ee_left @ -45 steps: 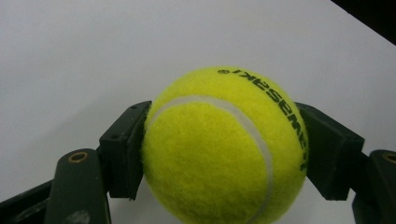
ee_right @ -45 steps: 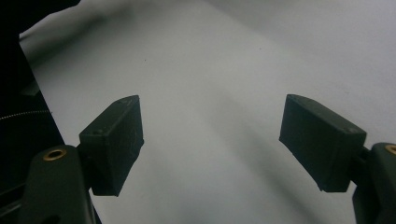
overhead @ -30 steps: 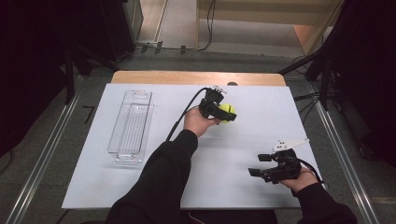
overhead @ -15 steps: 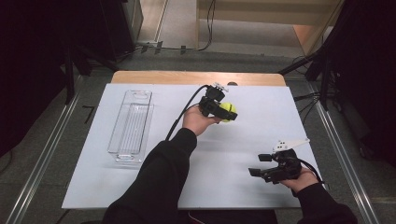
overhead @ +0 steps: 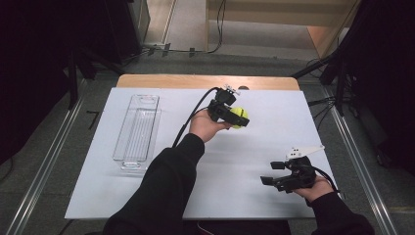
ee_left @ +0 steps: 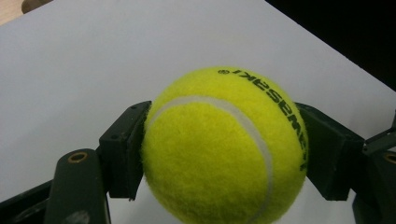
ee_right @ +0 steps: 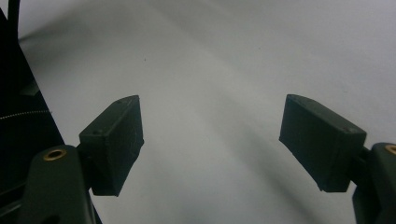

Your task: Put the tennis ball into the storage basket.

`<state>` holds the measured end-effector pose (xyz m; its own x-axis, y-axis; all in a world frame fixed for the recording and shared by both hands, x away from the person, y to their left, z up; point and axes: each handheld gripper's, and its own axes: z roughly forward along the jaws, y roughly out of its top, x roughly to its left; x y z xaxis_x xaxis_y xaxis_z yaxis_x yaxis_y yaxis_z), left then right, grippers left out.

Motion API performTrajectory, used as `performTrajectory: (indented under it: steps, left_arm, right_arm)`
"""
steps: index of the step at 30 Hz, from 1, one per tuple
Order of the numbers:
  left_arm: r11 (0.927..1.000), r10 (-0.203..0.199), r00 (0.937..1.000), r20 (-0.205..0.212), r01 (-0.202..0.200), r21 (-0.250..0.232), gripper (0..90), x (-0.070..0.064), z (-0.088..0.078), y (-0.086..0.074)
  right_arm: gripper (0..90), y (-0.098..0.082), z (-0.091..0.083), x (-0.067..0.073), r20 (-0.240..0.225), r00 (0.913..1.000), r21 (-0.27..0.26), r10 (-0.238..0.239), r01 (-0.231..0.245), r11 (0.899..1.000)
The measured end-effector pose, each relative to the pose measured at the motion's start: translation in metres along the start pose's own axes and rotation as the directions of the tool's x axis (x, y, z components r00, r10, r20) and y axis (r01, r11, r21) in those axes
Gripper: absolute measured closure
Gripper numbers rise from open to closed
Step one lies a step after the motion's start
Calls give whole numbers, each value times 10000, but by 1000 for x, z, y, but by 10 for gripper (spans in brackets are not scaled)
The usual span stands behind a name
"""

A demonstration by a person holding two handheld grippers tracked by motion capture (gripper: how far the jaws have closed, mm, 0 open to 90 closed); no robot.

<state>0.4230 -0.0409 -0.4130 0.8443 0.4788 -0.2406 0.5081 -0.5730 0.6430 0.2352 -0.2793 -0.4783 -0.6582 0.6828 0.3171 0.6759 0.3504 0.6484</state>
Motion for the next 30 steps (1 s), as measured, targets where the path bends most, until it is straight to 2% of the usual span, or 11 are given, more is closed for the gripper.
performTrajectory:
  steps: [3, 10, 30]
  left_arm:
    - [9999, 110, 9998, -144, -112, -85, 270, -2, -2, 0]
    - [9998, 146, 9999, -52, -145, 111, 270, -5, -4, 0]
    - [9998, 184, 9998, 11, -184, 85, 270, -5, -16, -6]
  right_arm:
    - [196, 0, 0, 0, 0, 10000, -8, 6, -6, 10000]
    - [197, 0, 0, 0, 10, 10000, 2, 18, -18, 10000]
    - [197, 0, 0, 0, -14, 10000, -59, -7, 6, 10000]
